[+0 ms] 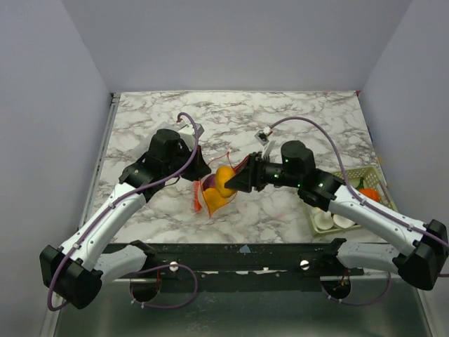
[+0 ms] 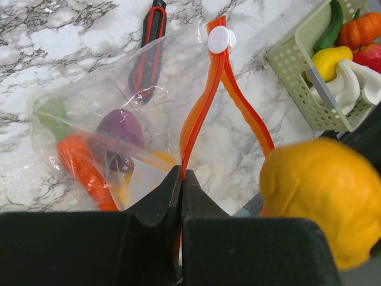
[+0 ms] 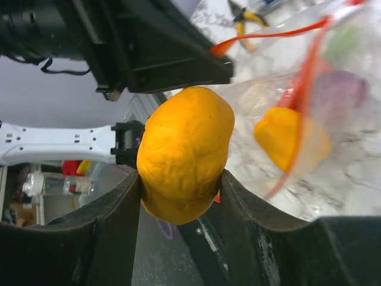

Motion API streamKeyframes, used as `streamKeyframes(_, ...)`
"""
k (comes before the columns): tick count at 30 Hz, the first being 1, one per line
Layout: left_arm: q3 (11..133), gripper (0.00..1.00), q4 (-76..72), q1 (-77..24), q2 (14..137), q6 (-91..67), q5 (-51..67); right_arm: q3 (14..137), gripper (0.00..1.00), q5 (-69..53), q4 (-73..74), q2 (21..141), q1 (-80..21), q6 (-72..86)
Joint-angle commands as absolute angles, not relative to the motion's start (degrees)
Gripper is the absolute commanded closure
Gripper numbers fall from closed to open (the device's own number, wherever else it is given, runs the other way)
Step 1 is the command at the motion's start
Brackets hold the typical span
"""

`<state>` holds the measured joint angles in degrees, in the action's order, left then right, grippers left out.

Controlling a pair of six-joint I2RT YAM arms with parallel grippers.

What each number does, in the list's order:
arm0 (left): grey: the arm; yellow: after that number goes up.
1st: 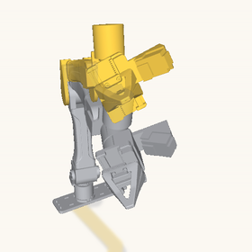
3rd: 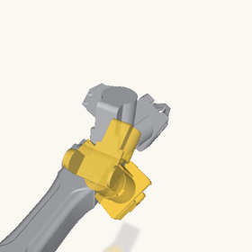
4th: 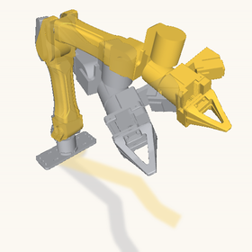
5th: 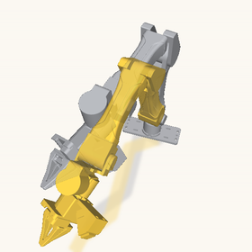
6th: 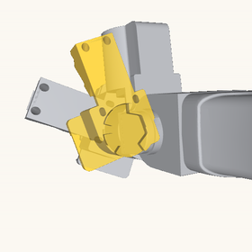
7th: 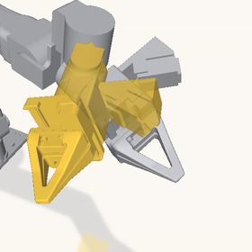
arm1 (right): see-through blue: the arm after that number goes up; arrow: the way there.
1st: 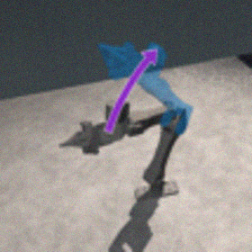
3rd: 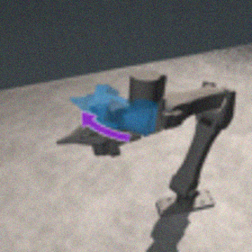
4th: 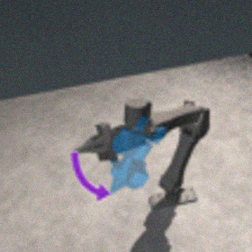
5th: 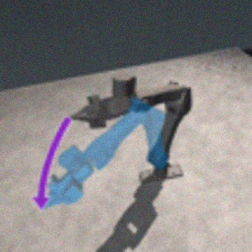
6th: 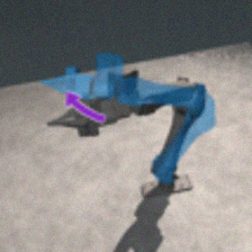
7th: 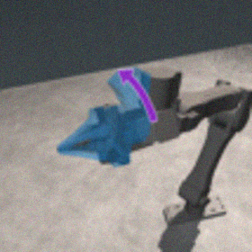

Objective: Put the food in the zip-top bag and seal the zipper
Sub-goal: Place the fake fruit in the zipper food storage bag.

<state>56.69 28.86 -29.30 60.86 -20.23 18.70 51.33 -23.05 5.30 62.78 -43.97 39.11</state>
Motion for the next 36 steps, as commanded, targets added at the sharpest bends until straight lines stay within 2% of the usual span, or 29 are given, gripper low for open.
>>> streamKeyframes(1,57.74,1.0,28.57,-29.01,60.56,-20.31,19.08,56.17,0.95,-16.98,4.85,67.9,-49.96,39.78)
streamKeyframes(4,57.66,1.0,28.44,-29.0,60.34,-20.29,19.55,57.97,0.95,-12.36,7.26,71.67,-52.26,40.3)
streamKeyframes(10,57.57,1.0,28.22,-29.0,59.76,-20.39,19.7,59.81,0.95,10.24,12.34,75.33,-56.59,44.71)
streamKeyframes(17,57.04,1.0,26.96,-29.0,58.88,-20.39,21.65,57.13,0.94,19.01,-0.44,80.1,-59.02,44.95)
streamKeyframes(20,57.0,1.0,26.53,-28.98,58.84,-20.43,22.64,55.54,0.93,26.11,-8.2,82.7,-60.61,44.2)
streamKeyframes(28,56.69,1.0,26.33,-29.09,58.93,-20.61,22.58,49.88,0.91,34.22,-29.06,88.57,-61.53,42.56)
streamKeyframes(32,56.69,1.0,26.42,-29.09,59.14,-20.71,22.42,50.14,0.86,36.22,-33.21,92.13,-61.55,42.48)
streamKeyframes(34,56.76,1.0,26.63,-29.09,59.19,-20.74,22.0,50.44,0.79,35.58,-33.54,93.52,-61.52,43.41)
streamKeyframes(36,56.9,1.0,26.88,-29.09,59.14,-20.74,21.49,50.7,0.66,34.74,-33.92,94.68,-61.53,43.38)
